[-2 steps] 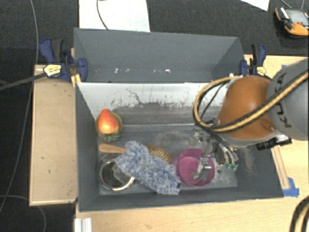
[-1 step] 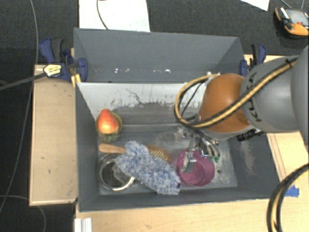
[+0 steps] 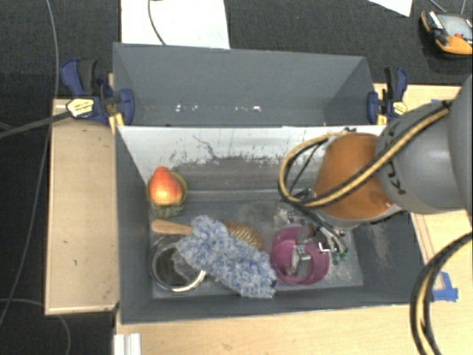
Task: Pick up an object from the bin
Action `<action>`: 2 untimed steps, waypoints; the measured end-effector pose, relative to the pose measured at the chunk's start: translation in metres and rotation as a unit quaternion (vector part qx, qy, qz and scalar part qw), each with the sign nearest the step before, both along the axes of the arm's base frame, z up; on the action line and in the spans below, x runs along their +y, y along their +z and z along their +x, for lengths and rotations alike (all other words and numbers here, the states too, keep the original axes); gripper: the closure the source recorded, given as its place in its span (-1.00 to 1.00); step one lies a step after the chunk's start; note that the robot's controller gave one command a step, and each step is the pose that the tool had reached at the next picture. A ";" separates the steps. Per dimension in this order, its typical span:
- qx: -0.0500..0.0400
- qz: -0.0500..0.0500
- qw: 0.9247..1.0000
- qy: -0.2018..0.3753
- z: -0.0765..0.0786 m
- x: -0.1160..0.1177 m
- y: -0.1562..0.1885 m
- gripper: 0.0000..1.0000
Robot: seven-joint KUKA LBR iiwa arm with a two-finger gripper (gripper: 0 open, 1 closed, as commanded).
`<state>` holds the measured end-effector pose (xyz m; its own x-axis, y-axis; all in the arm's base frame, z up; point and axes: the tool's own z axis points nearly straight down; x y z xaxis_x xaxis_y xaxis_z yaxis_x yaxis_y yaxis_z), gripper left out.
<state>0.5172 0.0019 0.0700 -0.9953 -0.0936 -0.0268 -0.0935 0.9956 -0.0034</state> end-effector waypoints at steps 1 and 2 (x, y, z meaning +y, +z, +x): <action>-0.001 -0.001 0.998 0.069 -0.017 -0.003 0.001 1.00; -0.001 -0.001 0.998 0.069 -0.017 -0.003 0.001 1.00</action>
Offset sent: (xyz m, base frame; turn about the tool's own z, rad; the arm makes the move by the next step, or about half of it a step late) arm 0.0000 0.0000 0.0000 0.0000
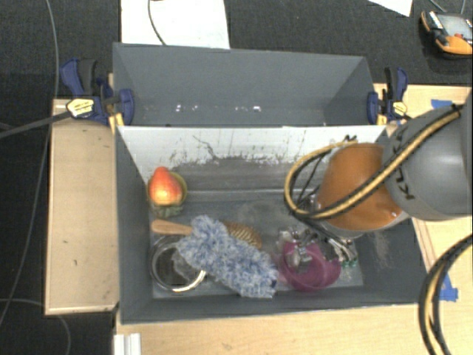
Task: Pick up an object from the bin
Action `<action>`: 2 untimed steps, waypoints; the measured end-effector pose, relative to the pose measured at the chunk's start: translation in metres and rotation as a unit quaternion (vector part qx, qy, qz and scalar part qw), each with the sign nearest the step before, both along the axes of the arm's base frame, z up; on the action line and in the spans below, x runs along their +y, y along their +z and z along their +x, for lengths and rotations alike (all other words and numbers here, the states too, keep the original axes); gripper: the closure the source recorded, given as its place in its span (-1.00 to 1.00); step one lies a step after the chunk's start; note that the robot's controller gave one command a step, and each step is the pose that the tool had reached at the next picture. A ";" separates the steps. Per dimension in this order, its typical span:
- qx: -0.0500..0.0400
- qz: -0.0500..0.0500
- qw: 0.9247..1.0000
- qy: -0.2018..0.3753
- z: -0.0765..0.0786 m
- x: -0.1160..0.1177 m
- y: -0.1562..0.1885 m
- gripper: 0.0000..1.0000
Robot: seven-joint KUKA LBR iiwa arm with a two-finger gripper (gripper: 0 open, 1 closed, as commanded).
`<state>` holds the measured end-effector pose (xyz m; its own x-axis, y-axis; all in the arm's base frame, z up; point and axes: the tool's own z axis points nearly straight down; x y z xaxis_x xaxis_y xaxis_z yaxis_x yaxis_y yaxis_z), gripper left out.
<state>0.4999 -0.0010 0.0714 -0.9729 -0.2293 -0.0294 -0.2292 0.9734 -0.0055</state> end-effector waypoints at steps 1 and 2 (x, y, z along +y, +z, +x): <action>0.000 0.000 1.000 0.000 0.000 0.000 0.008 1.00; -0.003 0.000 1.000 0.000 0.001 0.000 0.016 1.00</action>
Offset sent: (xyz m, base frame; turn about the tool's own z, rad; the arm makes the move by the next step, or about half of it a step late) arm -0.0003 0.0001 0.0185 -0.0001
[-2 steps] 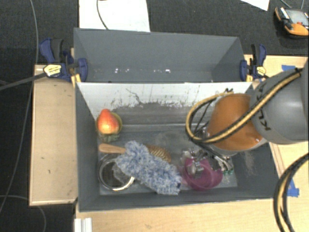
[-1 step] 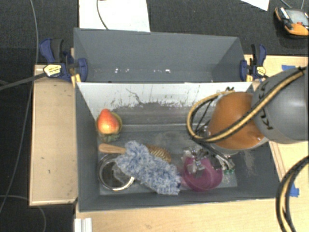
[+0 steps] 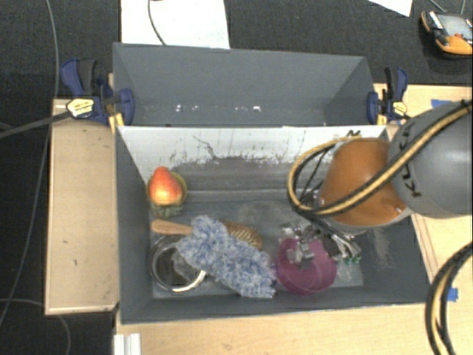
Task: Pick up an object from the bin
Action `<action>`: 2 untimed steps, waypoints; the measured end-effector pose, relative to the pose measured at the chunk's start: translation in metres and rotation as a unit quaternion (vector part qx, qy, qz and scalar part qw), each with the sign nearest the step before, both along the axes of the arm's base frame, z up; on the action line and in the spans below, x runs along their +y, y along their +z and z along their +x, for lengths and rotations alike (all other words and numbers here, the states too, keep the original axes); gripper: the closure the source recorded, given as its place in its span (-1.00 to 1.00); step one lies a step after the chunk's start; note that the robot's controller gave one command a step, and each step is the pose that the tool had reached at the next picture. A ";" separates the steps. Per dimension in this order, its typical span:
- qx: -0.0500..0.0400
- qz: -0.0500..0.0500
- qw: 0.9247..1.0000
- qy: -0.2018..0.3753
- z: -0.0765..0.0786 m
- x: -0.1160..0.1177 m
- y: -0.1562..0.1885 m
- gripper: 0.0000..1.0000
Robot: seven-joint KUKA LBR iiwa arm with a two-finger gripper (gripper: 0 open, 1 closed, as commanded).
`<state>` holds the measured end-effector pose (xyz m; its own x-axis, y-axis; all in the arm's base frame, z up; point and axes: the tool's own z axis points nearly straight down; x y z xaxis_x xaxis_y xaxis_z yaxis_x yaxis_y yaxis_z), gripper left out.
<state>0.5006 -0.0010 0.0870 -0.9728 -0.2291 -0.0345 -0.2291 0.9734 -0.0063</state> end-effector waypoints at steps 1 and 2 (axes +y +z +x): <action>0.001 0.000 1.000 0.000 -0.001 0.000 0.010 1.00; 0.003 0.000 1.000 -0.001 -0.002 0.000 0.053 1.00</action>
Offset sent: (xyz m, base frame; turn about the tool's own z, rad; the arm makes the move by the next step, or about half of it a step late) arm -0.0004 0.0001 0.0890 -0.0001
